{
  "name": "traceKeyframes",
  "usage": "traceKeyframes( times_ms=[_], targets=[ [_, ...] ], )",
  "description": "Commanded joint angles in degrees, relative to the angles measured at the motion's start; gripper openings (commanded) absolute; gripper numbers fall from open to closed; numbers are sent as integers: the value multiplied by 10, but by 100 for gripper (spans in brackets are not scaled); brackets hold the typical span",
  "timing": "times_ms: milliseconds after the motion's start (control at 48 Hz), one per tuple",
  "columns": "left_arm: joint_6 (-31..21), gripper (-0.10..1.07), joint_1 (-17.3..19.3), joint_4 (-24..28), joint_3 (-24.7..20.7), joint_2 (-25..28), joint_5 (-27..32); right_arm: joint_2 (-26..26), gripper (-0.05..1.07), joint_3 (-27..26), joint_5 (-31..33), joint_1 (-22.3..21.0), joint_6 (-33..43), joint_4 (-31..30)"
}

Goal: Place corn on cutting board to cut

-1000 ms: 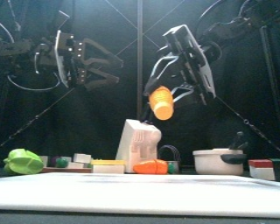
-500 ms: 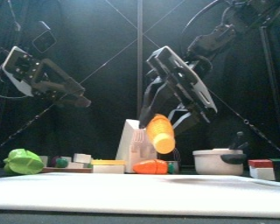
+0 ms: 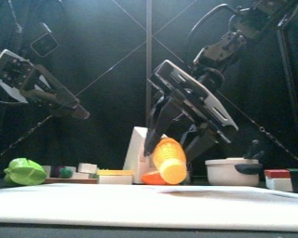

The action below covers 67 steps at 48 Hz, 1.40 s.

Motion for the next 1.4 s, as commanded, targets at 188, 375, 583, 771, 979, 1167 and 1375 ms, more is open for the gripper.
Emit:
traceKeyframes(
  times_ms=[188,375,583,771,979,1167,1375],
  targets=[
    [-1,101,-1,0,-9,-3,-2,-1,71,4,-2,-1,-1,0],
    [-1,101,0,0,-9,-3,-3,-1,87,6,-1,-1,0,3],
    [-1,101,-1,0,-10,-3,-3,-4,97,4,4,-2,0,6],
    [-1,101,-1,0,-10,-3,-3,0,98,0,30,-7,0,10],
    [-1,101,-1,0,-10,-3,-3,-3,98,-12,30,-7,-1,2],
    [-1,101,-1,0,-10,-1,-3,-11,98,-12,39,-11,-1,-1],
    [-1,101,-1,0,-10,0,-3,-22,98,-14,63,-11,-1,-16]
  ],
)
